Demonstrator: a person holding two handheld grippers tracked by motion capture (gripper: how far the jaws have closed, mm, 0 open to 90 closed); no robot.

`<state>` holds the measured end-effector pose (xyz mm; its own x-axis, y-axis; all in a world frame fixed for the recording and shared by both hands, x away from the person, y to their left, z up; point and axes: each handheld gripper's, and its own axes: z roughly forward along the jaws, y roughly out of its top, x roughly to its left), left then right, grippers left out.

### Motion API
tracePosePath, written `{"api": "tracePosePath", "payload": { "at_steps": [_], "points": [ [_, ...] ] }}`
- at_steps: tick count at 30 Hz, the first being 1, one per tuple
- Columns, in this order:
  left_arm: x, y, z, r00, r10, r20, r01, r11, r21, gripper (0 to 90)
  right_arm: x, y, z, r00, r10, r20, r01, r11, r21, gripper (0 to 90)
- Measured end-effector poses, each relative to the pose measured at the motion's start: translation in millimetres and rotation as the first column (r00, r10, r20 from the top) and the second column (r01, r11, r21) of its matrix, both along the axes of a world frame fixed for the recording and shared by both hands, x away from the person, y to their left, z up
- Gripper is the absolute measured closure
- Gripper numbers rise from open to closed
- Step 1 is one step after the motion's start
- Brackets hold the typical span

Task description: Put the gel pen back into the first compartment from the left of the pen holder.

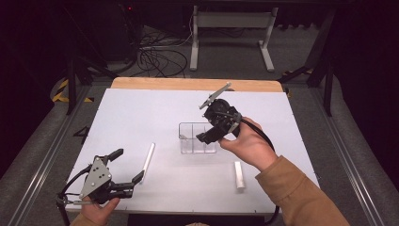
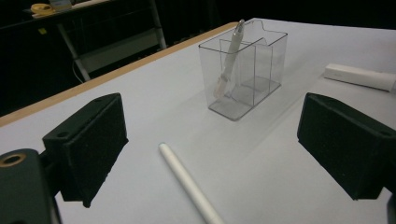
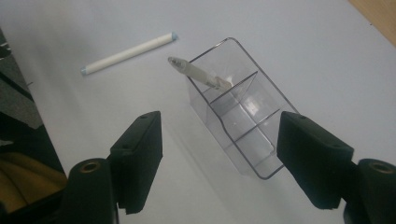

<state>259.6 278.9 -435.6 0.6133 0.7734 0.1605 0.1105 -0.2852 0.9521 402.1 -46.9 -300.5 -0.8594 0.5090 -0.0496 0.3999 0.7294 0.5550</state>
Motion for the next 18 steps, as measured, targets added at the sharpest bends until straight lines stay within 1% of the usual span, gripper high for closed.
{"api": "tracePosePath", "payload": {
  "at_steps": [1, 5, 7, 9, 11, 14, 16, 18],
  "points": [
    [0.1, 0.0, 0.0, 1.0000, 0.002, 0.001, -0.002, 1.0000, -0.001, 8.9, -2.2, -2.7, 0.6, 1.0000, 0.005, 0.004, -0.005, 0.9998, 0.018, 26.8],
    [0.8, 0.4, 0.2, 1.0000, 0.007, -0.003, -0.007, 1.0000, 0.000, 8.8, -12.6, -15.0, 3.0, 0.9979, 0.025, 0.060, -0.030, 0.9954, 0.091, 19.4],
    [1.3, 0.5, 0.2, 0.9999, 0.010, -0.009, -0.010, 0.9999, -0.003, 8.7, -17.5, -21.9, 4.0, 0.9954, 0.021, 0.093, -0.033, 0.9915, 0.126, 17.7],
    [2.5, 0.3, 0.2, 0.9999, 0.011, -0.010, -0.011, 0.9999, -0.007, 8.3, -21.6, -28.8, 4.8, 0.9932, 0.008, 0.116, -0.027, 0.9857, 0.166, 15.2],
    [2.7, 0.2, 0.1, 0.9998, 0.013, -0.014, -0.013, 0.9999, -0.002, 8.1, -24.1, -36.2, 5.4, 0.9900, 0.006, 0.141, -0.035, 0.9788, 0.202, 12.8],
    [3.2, 0.7, 0.4, 0.9996, 0.016, -0.024, -0.016, 0.9998, -0.014, 7.1, -26.2, -44.0, 4.5, 0.9862, -0.002, 0.165, -0.037, 0.9712, 0.235, 8.2],
    [3.9, 0.9, 0.7, 0.9994, 0.021, -0.026, -0.021, 0.9996, -0.019, 6.7, -26.8, -47.3, 3.6, 0.9859, -0.009, 0.167, -0.035, 0.9659, 0.256, 7.0],
    [5.3, 1.0, 0.7, 0.9992, 0.024, -0.032, -0.024, 0.9995, -0.020, 6.3, -27.4, -50.1, 2.6, 0.9838, -0.011, 0.179, -0.037, 0.9645, 0.261, 5.7]
  ]
}}
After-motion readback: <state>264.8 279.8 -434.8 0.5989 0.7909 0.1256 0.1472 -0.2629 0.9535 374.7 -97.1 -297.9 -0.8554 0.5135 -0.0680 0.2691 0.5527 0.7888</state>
